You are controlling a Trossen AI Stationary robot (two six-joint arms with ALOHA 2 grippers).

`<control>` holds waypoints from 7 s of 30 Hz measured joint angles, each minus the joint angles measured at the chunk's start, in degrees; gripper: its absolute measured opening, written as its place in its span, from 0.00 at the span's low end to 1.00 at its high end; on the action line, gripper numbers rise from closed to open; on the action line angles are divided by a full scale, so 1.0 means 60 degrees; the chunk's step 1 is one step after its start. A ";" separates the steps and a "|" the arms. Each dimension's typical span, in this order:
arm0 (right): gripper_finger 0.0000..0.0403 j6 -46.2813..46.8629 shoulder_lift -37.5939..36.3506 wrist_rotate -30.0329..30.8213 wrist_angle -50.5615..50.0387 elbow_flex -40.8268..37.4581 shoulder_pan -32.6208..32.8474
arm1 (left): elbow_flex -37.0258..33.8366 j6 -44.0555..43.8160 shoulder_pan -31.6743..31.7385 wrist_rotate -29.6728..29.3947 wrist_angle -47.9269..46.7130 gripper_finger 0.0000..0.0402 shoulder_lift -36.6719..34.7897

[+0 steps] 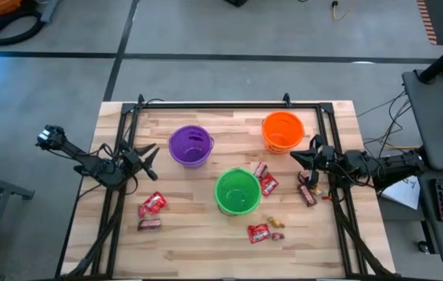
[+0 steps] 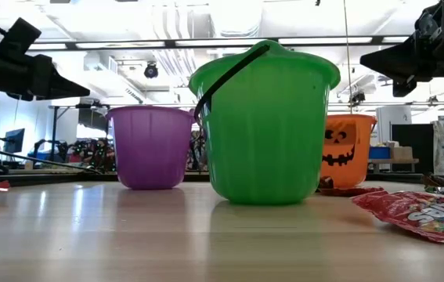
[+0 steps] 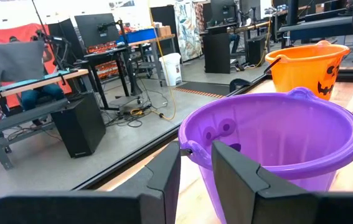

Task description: Organize candy in baskets

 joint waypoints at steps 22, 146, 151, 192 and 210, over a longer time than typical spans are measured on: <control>0.02 0.1905 0.0016 -0.0225 -0.0004 0.0246 0.0007 | -0.0001 -0.2008 0.0012 0.1449 0.2807 0.19 -0.0001; 0.11 0.7346 0.9487 -0.1278 -1.0224 1.0581 0.0474 | -0.0001 0.1148 0.0048 0.5883 0.9384 0.19 0.2185; 0.11 0.5592 1.0340 -0.0753 -1.0572 1.1762 -0.0841 | -0.0001 0.1066 0.0048 0.5887 0.9390 0.19 0.2187; 0.21 0.2820 1.2746 -0.0240 -1.1933 1.2317 -0.5231 | -0.0001 0.0861 0.0045 0.5898 0.9371 0.19 0.2196; 0.20 0.3524 1.1215 -0.0957 -1.2500 1.2315 -0.4179 | -0.0001 -0.0406 0.0045 0.5901 0.9324 0.19 0.3005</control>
